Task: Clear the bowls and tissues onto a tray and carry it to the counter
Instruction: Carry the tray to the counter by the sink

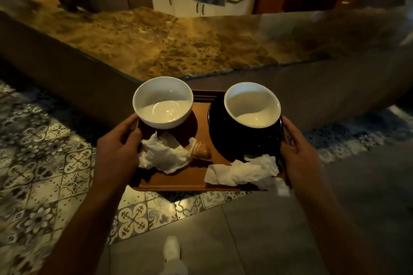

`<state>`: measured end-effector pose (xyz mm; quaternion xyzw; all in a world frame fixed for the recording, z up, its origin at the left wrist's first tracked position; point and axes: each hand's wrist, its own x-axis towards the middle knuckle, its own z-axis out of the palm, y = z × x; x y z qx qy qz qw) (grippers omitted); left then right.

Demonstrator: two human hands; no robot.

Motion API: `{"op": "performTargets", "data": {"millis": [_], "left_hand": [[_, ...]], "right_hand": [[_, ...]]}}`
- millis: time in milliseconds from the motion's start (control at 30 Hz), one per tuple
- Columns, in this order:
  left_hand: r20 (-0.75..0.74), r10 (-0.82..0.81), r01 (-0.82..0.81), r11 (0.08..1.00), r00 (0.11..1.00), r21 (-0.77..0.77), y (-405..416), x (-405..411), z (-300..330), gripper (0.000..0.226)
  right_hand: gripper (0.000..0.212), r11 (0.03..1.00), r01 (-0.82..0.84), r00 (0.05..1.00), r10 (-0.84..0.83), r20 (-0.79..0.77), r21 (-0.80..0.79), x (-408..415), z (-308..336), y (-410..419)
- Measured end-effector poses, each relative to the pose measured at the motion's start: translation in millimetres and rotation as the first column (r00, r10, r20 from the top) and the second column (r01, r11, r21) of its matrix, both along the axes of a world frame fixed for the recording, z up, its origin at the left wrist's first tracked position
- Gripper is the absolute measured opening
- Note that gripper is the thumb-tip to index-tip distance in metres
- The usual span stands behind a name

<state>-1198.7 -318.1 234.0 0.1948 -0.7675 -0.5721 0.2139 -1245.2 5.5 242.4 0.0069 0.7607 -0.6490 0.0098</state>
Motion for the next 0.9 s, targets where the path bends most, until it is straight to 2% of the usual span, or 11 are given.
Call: {"op": "performTargets", "data": {"millis": [167, 433, 667, 900], "left_hand": [[-0.008, 0.037, -0.037, 0.999, 0.999, -0.011, -49.1, -53.0, 2.0, 0.039], [-0.036, 0.005, -0.005, 1.0, 0.999, -0.006, -125.2, -143.8, 19.3, 0.04], [-0.017, 0.038, -0.038, 0.999, 0.999, 0.013, -159.8, -213.4, 27.7, 0.04], [-0.012, 0.055, -0.056, 0.998, 0.998, -0.043, -172.7, -287.2, 21.8, 0.042]], "right_hand": [[0.047, 1.0, -0.006, 1.0, 0.006, -0.018, 0.009, -57.8, 3.4, -52.9], [0.045, 0.998, 0.04, 0.994, -0.035, -0.101, 0.042, -140.2, 21.3, -127.8], [0.051, 0.999, 0.022, 0.995, -0.019, -0.101, 0.032, -220.4, 21.1, -161.8], [0.05, 1.0, -0.015, 0.995, 0.017, -0.099, 0.024, -303.4, 16.0, -174.9]]}}
